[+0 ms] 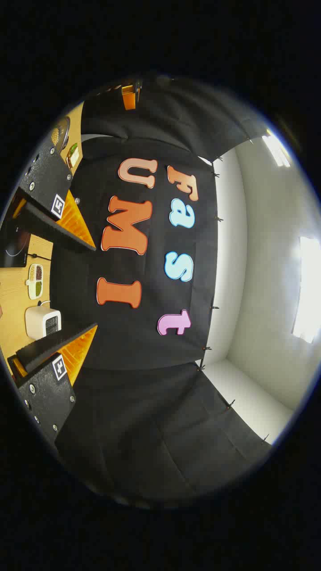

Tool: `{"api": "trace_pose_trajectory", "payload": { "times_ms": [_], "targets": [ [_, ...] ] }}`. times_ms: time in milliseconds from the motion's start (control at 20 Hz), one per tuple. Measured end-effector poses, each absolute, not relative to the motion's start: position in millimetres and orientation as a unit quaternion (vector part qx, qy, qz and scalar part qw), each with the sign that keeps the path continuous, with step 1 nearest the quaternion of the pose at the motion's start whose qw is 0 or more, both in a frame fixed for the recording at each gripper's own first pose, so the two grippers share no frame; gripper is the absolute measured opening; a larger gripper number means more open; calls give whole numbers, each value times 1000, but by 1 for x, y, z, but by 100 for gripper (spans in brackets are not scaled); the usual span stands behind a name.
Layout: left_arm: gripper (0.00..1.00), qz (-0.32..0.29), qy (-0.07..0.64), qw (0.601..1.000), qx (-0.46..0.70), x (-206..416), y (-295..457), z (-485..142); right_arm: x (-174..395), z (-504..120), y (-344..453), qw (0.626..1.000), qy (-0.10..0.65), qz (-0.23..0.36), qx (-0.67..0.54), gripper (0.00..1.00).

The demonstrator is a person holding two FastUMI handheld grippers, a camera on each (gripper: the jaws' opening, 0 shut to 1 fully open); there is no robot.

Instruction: First push the handle of the pot to place it horizontally, then grasp the pot with both hands and set it on the induction cooktop.

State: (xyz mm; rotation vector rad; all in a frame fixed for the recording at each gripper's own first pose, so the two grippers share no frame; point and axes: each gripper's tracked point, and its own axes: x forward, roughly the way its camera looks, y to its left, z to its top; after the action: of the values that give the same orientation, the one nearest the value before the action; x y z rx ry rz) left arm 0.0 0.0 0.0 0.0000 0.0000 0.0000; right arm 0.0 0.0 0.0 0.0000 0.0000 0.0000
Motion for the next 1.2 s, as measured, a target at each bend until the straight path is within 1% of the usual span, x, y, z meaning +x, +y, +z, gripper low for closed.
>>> {"api": "trace_pose_trajectory", "payload": {
  "times_ms": [150, 200, 250, 400, 450, 550, 600, 800, 850, 950, 1000, 1050, 1100, 1150, 1200],
  "targets": [
    [87, 1, -13, 1000, -2, 2, -8, 4, -4, 4, -10, 1000, -6, -2, 0, 95],
    [90, -2, -18, 1000, -6, 3, -12, 5, -4, 6, -13, 1000, -9, -3, -2, 95],
    [88, -6, -23, 1000, -12, 3, -16, 6, -4, 6, -16, 1000, -10, -6, -4, 95],
    [88, -10, -40, 999, -27, 4, -19, 12, -7, 3, -25, 1000, -8, -11, -4, 95],
    [90, -10, -44, 999, -31, 5, -20, 13, -8, 4, -28, 1000, -8, -13, -3, 95],
    [90, -11, -49, 998, -41, 4, -24, 12, -9, 4, -35, 1000, -9, -16, -2, 95],
    [87, -11, -52, 998, -47, 5, -25, 12, -9, 3, -39, 1000, -9, -19, -2, 95],
    [87, -15, -58, 996, -61, 5, -32, 14, -11, 9, -45, 1000, -14, -20, -5, 95],
    [90, -17, -62, 996, -62, 5, -34, 17, -11, 10, -47, 1000, -17, -21, -7, 95],
    [90, -20, -69, 996, -60, 3, -38, 21, -12, 12, -47, 999, -23, -21, -9, 95],
    [90, -24, -69, 996, -54, 3, -41, 20, -13, 11, -47, 999, -24, -20, -8, 95],
    [87, -28, -67, 996, -45, 2, -43, 18, -15, 8, -46, 1000, -22, -18, -7, 95],
    [87, -30, -62, 997, -36, 3, -45, 15, -15, 5, -46, 1000, -18, -17, -6, 95],
    [90, -31, -55, 998, -30, 2, -47, 11, -15, 1, -44, 1000, -14, -14, -4, 95],
    [90, -34, -45, 998, -27, 4, -49, 6, -14, -1, -44, 1000, -9, -13, -2, 95]
  ]
}}
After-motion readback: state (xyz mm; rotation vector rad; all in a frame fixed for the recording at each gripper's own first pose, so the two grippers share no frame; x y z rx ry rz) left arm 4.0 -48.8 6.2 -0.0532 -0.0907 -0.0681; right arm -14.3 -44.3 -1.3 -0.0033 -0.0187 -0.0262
